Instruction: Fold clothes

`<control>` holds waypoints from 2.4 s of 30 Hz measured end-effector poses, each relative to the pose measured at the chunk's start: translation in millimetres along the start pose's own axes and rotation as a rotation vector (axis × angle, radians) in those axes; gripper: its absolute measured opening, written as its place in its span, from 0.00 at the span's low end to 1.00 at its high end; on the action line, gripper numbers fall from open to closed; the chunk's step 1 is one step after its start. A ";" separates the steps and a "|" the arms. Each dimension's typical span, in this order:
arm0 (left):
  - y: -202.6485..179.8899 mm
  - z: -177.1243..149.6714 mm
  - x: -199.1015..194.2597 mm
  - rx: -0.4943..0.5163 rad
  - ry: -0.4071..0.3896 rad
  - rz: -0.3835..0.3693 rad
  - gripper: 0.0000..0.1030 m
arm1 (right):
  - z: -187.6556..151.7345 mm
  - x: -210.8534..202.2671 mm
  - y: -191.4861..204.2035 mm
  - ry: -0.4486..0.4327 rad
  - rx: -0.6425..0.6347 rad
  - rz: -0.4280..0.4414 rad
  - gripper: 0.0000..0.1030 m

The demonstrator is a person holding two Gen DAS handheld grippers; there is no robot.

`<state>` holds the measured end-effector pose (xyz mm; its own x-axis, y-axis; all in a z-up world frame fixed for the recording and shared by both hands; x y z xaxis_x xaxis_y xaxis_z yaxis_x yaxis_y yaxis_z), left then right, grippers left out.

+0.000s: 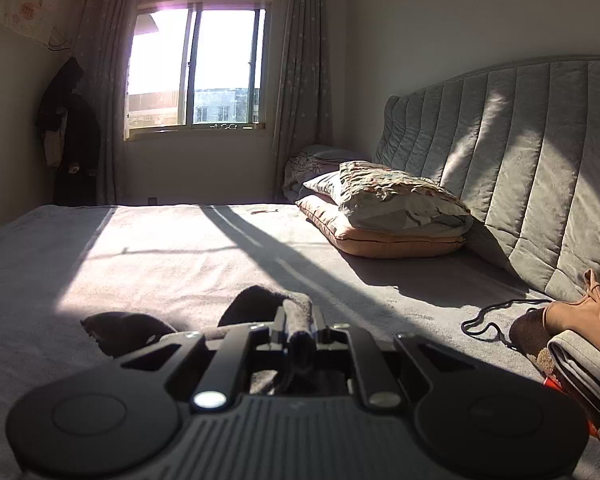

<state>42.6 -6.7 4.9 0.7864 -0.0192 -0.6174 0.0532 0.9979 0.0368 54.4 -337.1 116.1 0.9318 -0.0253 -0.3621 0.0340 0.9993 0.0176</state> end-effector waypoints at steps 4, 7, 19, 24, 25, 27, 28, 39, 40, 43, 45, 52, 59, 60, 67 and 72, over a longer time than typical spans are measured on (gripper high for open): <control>-15.6 0.5 7.3 0.040 0.009 -0.024 1.00 | -3.0 -12.1 -27.8 -0.034 0.121 0.011 0.07; -30.7 4.9 5.1 0.060 -0.015 -0.059 1.00 | 16.9 -40.8 -39.4 -0.191 0.118 0.004 0.02; -80.2 9.1 10.7 0.131 -0.043 -0.146 1.00 | -40.7 27.6 -16.8 0.310 -0.010 0.130 0.84; -79.6 8.6 14.2 0.117 -0.028 -0.157 1.00 | -84.9 45.8 2.5 0.518 -0.045 0.194 0.82; -79.3 8.8 14.0 0.110 -0.024 -0.167 1.00 | -92.8 48.7 9.5 0.542 -0.104 0.198 0.64; -78.1 10.3 12.2 0.100 -0.022 -0.180 1.00 | -97.7 49.5 19.3 0.509 -0.214 0.137 0.11; -76.9 12.4 10.7 0.095 -0.026 -0.179 1.00 | -88.9 45.3 19.4 0.445 -0.202 0.137 0.09; -43.3 40.9 -19.1 -0.006 -0.124 -0.233 1.00 | 77.9 -94.3 28.9 -0.239 -0.054 0.300 0.08; -37.1 43.2 -21.5 -0.020 -0.131 -0.227 1.00 | 96.5 -102.2 43.8 -0.260 -0.095 0.315 0.08; -13.4 51.5 -31.1 -0.091 -0.155 -0.220 1.00 | 151.8 -126.7 88.5 -0.327 -0.218 0.357 0.08; 5.2 57.2 -39.6 -0.146 -0.174 -0.223 1.00 | 184.9 -154.2 112.7 -0.402 -0.270 0.392 0.08; 92.1 68.6 -65.1 -0.360 -0.226 -0.143 1.00 | 249.0 -247.5 171.1 -0.570 -0.336 0.767 0.08; 147.2 63.5 -84.8 -0.497 -0.218 -0.074 1.00 | 193.7 -198.4 127.3 -0.536 -0.373 0.837 0.09; 147.8 63.0 -86.6 -0.492 -0.217 -0.074 1.00 | 173.4 -172.6 112.2 -0.446 -0.357 0.804 0.09; 113.4 50.0 -72.7 -0.363 -0.139 -0.131 1.00 | -36.5 -1.8 -2.0 0.253 -0.294 0.234 0.13; 71.5 37.1 -47.8 -0.175 -0.032 -0.191 1.00 | -70.3 -4.7 -12.3 0.287 -0.202 0.261 0.20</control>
<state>31.6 63.4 66.2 0.7912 -0.2079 -0.5752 0.0979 0.9714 -0.2164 24.1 -347.3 52.1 0.7606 0.2094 -0.6145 -0.2875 0.9573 -0.0297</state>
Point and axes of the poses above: each gripper's, at about its wrist camera, not at the fingertips, and x roughly the way its jaws point, y to its left, z to its top, the point moved 5 cm from there along x, roughly the way its jaws point, and after that the axes turned 7 degrees about z, right-handed, at the moved point
